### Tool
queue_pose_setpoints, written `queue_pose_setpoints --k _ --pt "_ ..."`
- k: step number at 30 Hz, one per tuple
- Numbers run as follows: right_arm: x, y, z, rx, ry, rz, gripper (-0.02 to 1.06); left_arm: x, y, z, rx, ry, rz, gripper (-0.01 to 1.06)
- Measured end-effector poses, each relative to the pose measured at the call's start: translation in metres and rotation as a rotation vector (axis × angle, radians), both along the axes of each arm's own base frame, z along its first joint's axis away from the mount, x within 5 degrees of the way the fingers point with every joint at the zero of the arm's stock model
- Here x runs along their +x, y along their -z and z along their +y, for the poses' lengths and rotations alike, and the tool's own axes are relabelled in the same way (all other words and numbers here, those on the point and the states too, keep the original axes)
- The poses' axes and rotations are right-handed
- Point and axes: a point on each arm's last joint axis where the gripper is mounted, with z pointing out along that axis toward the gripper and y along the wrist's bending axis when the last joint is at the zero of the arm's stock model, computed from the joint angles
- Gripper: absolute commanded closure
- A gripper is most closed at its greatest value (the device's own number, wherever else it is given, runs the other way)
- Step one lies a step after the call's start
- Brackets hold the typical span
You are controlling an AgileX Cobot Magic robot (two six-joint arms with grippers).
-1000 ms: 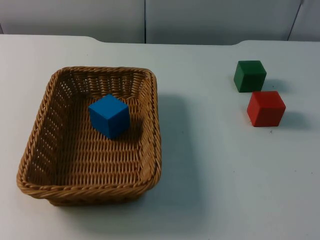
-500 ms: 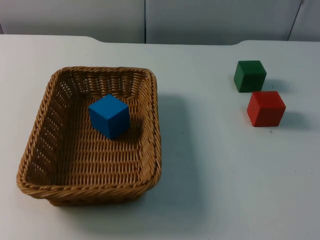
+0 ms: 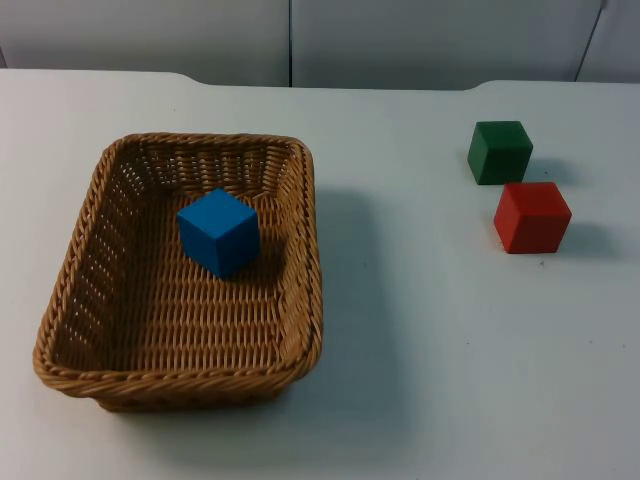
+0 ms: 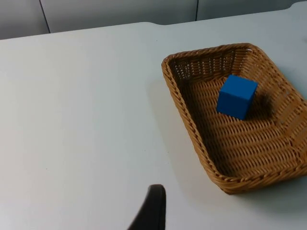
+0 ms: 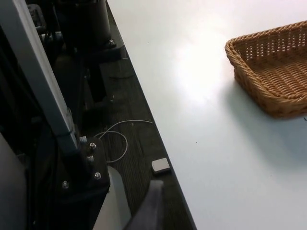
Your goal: Pick up the basket with the left hand and place the blue cube into the basket with the right hand.
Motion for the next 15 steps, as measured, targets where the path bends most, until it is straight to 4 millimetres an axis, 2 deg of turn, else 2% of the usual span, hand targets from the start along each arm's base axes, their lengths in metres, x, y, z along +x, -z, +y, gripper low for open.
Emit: queue_pose_setpoints --k 15 --pt "-0.0003 0.0 0.0001 -0.007 -0.016 -0.022 0.22 0.0 0.0 0.0 -0.002 -0.001 0.0 0.24"
